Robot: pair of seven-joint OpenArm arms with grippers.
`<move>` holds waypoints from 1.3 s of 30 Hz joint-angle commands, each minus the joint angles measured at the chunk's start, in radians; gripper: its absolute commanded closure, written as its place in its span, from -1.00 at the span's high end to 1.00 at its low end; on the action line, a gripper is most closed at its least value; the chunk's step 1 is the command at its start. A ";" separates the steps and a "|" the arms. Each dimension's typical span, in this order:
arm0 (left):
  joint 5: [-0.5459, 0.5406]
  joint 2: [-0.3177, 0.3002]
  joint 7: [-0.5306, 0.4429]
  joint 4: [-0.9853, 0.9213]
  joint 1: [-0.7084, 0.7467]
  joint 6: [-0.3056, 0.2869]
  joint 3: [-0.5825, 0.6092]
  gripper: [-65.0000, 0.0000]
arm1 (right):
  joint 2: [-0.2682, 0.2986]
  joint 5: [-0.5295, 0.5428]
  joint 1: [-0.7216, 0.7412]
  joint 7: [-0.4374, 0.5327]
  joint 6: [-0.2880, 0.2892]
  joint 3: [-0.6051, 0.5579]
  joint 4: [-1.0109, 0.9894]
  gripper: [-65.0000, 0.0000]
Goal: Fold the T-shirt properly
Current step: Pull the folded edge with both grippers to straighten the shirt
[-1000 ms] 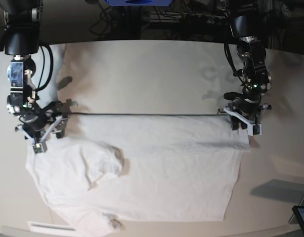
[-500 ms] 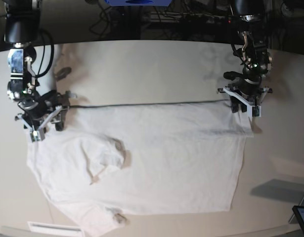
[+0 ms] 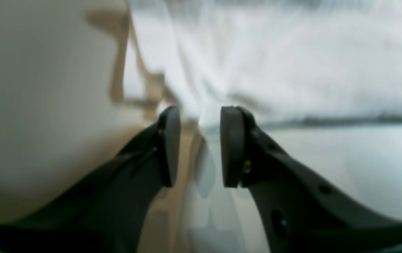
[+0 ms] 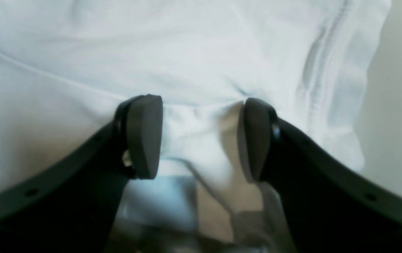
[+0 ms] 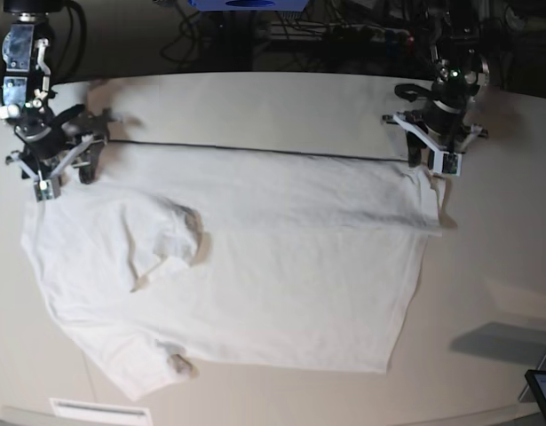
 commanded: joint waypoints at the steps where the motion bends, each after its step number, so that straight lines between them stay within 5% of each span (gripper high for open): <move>1: -0.002 -0.010 -0.020 0.028 0.012 0.000 -0.004 -0.40 | 0.013 -0.023 -0.013 -0.030 -0.005 0.015 0.009 0.08; 12: -0.004 0.018 -0.028 0.181 0.090 0.000 -0.017 -0.40 | 0.013 -0.023 -0.030 -0.027 -0.003 0.018 0.009 0.08; 18: -0.009 0.019 -0.009 0.095 -0.080 0.000 -0.017 -0.37 | 0.013 -0.023 -0.024 -0.027 -0.003 0.017 0.009 0.08; 23: -0.015 0.021 0.150 -0.012 -0.231 -0.002 -0.017 -0.37 | 0.013 -0.023 -0.024 -0.027 0.000 0.017 0.009 0.08; 28: -0.015 0.035 0.156 -0.161 -0.313 -0.002 -0.015 -0.37 | 0.013 -0.023 -0.024 -0.027 0.000 0.017 0.009 0.08; 39: -0.013 0.042 0.150 -0.162 -0.132 -0.002 -0.015 -0.40 | 0.021 -0.025 -0.064 -0.027 0.000 0.023 0.009 0.08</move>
